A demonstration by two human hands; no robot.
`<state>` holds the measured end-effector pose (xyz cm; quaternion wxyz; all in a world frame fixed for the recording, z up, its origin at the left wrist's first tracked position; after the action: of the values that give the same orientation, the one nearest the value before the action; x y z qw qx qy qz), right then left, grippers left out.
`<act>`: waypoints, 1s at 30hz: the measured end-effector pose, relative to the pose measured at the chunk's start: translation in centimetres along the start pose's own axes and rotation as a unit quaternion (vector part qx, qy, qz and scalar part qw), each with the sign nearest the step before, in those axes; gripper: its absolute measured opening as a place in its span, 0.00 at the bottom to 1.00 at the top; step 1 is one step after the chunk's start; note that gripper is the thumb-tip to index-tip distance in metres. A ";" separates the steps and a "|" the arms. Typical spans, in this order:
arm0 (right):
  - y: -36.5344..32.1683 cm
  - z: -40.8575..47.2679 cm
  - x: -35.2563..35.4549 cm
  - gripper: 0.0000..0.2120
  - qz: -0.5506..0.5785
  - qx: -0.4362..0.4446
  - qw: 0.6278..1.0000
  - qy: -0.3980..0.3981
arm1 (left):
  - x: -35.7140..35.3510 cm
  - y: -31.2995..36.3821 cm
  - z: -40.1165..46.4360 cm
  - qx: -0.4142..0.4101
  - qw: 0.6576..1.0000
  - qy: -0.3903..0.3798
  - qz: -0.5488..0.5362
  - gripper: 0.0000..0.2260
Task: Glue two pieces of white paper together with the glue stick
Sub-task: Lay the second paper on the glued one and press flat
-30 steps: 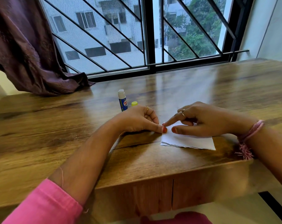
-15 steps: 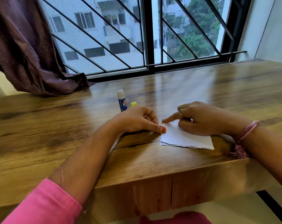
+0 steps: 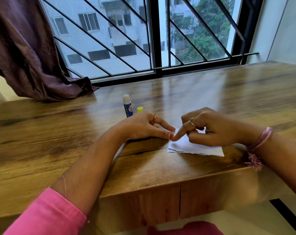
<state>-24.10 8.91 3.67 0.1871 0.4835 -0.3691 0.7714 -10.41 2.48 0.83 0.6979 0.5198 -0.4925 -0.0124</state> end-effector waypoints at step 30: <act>-0.1 -0.7 -0.6 0.18 0.043 -0.007 0.997 -0.069 | 0.1 0.2 -0.4 0.024 0.996 -0.009 0.080 0.21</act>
<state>-24.18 9.50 2.99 0.1315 0.5176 -0.4071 0.7409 -10.19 2.76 1.06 0.6797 0.4955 -0.5385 0.0508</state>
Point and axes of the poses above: each hand's wrist, its own z-axis towards the middle knuckle, its own x-axis out of the back of the hand, y = z × x, the point moved 6 cm from there along z, towards the middle knuckle, and after that the axes turned 9 degrees about -x, right-handed, at the moved point
